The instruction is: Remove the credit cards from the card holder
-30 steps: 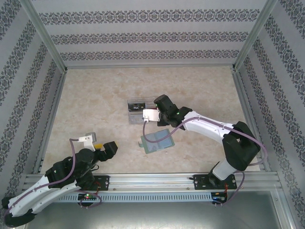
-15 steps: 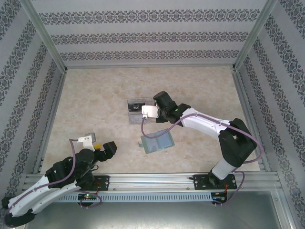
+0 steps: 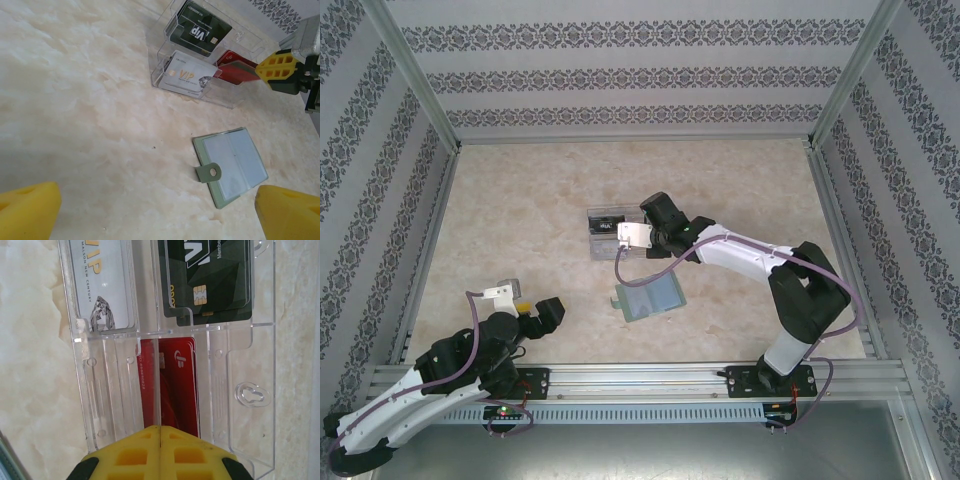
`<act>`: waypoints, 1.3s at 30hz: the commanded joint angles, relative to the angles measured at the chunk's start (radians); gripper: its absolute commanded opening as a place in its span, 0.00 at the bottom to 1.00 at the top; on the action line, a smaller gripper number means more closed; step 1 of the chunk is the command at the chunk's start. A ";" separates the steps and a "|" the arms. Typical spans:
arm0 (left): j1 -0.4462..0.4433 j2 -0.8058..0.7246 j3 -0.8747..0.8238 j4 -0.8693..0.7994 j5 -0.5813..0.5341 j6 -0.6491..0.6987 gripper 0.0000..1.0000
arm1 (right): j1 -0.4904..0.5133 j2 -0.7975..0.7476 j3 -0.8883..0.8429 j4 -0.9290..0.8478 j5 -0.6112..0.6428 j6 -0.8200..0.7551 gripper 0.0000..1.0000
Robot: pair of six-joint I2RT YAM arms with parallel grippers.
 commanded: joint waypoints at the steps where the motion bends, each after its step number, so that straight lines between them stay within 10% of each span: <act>1: -0.010 -0.012 0.004 -0.046 -0.027 -0.010 1.00 | -0.019 0.020 0.034 0.022 0.013 0.046 0.13; 15: -0.010 -0.016 0.018 -0.071 -0.029 -0.009 1.00 | -0.038 0.055 0.078 0.089 0.130 0.128 0.29; 24: -0.010 -0.016 0.013 -0.058 -0.025 -0.002 1.00 | -0.027 -0.036 -0.031 0.074 0.000 0.159 0.50; 39: -0.010 -0.016 0.017 -0.052 -0.026 0.005 1.00 | -0.027 0.096 0.051 0.108 0.195 0.184 0.51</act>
